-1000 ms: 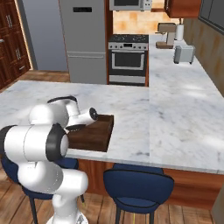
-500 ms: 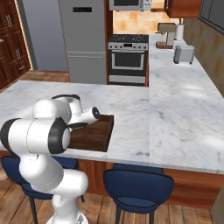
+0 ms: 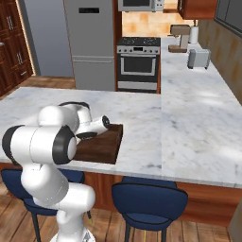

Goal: There is a tray on the dining counter. Grab the cup, mug, and pitcher and place them on the tray. The pitcher may be placed next to the tray if it cannot fit the tray.

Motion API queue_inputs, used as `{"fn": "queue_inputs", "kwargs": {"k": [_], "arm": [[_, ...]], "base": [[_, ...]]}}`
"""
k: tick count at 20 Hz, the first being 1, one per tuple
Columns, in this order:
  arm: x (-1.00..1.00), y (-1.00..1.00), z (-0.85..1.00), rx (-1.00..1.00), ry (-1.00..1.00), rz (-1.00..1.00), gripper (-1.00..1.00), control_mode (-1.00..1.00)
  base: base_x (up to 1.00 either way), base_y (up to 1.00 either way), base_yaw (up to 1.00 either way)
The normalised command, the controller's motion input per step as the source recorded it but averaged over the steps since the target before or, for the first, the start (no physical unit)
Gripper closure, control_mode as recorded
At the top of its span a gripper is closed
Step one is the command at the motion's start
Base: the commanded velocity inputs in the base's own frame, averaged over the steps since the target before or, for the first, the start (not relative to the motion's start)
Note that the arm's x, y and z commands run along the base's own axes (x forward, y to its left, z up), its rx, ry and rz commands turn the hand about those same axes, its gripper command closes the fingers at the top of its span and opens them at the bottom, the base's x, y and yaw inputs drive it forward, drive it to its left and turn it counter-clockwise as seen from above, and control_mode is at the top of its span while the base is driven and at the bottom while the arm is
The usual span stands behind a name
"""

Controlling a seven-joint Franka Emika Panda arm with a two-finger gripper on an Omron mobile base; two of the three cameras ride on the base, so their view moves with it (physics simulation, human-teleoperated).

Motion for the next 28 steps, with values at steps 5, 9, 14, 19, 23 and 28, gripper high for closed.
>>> {"fn": "queue_inputs", "kwargs": {"k": [5,9,14,19,23,28], "arm": [[0.00,-0.16,-0.07,0.00,0.00,0.00,1.00,-1.00],[0.00,0.00,0.00,0.00,0.00,0.00,1.00,-1.00],[0.00,0.00,0.00,0.00,0.00,0.00,1.00,-1.00],[0.00,0.00,0.00,0.00,0.00,0.00,-1.00,-1.00],[0.00,0.00,0.00,0.00,0.00,0.00,-1.00,-1.00],[0.00,0.00,0.00,0.00,0.00,0.00,-1.00,-1.00]], "base": [[0.00,0.00,0.00],[0.00,0.00,0.00],[0.00,0.00,0.00],[0.00,0.00,0.00],[0.00,0.00,0.00],[0.00,0.00,0.00]]}}
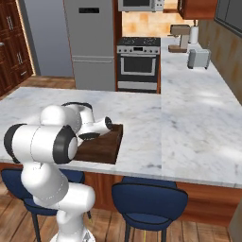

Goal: There is a tray on the dining counter. Grab the cup, mug, and pitcher and place them on the tray. The pitcher may be placed next to the tray if it cannot fit the tray.

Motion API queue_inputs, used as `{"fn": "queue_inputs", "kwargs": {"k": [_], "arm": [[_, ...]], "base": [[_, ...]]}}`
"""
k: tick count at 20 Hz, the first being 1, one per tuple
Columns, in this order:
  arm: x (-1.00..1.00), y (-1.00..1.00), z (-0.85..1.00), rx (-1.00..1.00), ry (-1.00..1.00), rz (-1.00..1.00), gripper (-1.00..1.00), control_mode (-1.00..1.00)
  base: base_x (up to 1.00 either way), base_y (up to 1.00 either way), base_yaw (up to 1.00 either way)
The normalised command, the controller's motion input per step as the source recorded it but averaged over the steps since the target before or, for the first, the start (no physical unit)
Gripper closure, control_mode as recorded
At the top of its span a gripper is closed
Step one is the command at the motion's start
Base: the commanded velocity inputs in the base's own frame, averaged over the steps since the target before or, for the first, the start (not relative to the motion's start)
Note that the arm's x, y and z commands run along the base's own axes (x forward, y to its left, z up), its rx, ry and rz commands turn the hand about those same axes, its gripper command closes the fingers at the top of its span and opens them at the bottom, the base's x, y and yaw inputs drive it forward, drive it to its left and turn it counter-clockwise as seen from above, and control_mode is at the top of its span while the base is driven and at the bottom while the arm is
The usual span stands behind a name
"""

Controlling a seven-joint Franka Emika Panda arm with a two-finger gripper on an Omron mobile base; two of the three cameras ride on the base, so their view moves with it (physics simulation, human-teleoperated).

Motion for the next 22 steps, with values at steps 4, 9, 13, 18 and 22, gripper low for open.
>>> {"fn": "queue_inputs", "kwargs": {"k": [4,9,13,18,22], "arm": [[0.00,0.00,0.00,0.00,0.00,0.00,-1.00,-1.00],[0.00,0.00,0.23,0.00,0.00,0.00,-1.00,-1.00],[0.01,0.00,0.63,0.00,0.03,0.00,-1.00,-1.00],[0.00,0.00,0.84,-0.05,0.11,-0.05,-1.00,-1.00],[-0.01,0.00,0.85,-0.12,0.15,-0.22,-1.00,-1.00]], "base": [[0.00,0.00,0.00],[0.00,0.00,0.00],[0.00,0.00,0.00],[0.00,0.00,0.00],[0.00,0.00,0.00]]}}
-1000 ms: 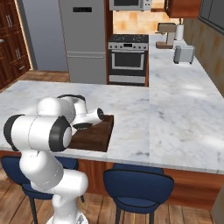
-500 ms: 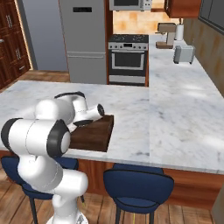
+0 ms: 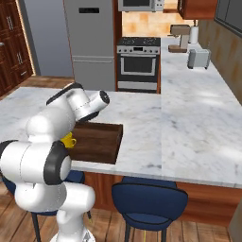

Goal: There is a tray on the dining counter. Grab the cup, mug, and pitcher and place them on the tray. The pitcher may be placed next to the tray if it cannot fit the tray.

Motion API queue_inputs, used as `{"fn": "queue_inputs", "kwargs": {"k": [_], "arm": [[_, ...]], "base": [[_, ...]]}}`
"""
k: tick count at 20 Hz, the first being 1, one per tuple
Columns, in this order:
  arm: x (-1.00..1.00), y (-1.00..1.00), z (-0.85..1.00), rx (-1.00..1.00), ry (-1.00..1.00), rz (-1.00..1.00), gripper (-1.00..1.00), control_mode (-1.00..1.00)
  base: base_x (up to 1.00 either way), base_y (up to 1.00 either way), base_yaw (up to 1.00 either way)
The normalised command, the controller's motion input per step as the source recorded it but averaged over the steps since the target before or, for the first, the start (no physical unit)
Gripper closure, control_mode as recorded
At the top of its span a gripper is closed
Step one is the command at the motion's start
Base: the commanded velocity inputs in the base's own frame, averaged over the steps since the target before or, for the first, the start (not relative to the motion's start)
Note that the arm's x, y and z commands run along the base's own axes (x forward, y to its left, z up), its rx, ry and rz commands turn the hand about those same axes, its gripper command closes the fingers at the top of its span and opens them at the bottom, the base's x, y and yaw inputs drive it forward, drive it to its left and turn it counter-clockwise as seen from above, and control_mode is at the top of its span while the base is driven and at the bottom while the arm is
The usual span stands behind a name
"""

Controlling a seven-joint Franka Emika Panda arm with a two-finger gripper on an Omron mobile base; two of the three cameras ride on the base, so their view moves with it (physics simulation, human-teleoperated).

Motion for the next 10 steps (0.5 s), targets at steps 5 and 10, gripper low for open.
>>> {"fn": "queue_inputs", "kwargs": {"k": [5,10], "arm": [[-0.05,0.00,0.80,-0.14,0.18,-0.36,-1.00,-1.00],[-0.36,-0.01,0.60,-0.18,0.18,-0.42,-1.00,-1.00]], "base": [[0.00,0.00,0.00],[0.00,0.00,0.00]]}}
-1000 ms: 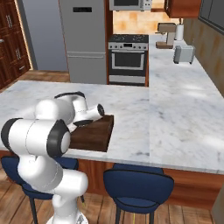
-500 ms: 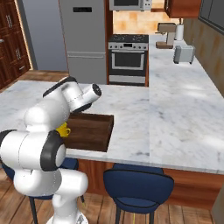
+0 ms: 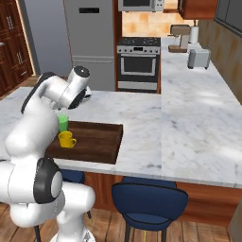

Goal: There is a tray on the dining counter. Grab the cup, mug, and pitcher and place them on the tray. The pitcher may be placed next to the tray if it cannot fit the tray.

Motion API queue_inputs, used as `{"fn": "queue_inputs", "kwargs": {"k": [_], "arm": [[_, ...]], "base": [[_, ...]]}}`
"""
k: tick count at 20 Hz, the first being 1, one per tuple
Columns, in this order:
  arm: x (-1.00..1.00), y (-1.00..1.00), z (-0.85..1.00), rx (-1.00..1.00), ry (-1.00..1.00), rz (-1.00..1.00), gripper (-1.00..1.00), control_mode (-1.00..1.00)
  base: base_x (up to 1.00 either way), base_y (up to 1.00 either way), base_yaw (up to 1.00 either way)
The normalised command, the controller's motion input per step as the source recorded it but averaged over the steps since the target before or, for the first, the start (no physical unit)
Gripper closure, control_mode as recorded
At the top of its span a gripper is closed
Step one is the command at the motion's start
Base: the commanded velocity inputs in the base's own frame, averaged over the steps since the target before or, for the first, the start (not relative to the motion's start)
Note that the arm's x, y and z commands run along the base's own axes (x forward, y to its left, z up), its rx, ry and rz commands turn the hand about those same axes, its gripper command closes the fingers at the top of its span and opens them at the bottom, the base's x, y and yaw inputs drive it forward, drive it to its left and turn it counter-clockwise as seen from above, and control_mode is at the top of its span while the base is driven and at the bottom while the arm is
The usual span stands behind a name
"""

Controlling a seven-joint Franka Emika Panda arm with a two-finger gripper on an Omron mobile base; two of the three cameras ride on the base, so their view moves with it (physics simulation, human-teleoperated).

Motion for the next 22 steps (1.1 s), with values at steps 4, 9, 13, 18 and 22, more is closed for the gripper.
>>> {"fn": "queue_inputs", "kwargs": {"k": [4,9,13,18,22], "arm": [[-0.46,-0.06,0.46,-0.21,0.13,-0.44,-1.00,-1.00],[-0.29,-0.39,0.50,-0.11,0.16,-0.48,-1.00,-1.00],[-0.45,-0.52,0.25,-0.03,0.11,-0.46,-1.00,-1.00],[-0.82,-0.32,0.05,0.00,0.05,-0.27,-1.00,-1.00],[-0.64,0.00,0.06,0.00,-0.05,0.03,-1.00,-1.00]], "base": [[0.00,0.00,0.00],[0.00,0.00,0.00],[0.00,0.00,0.00],[0.00,0.00,0.00],[0.00,0.00,0.00]]}}
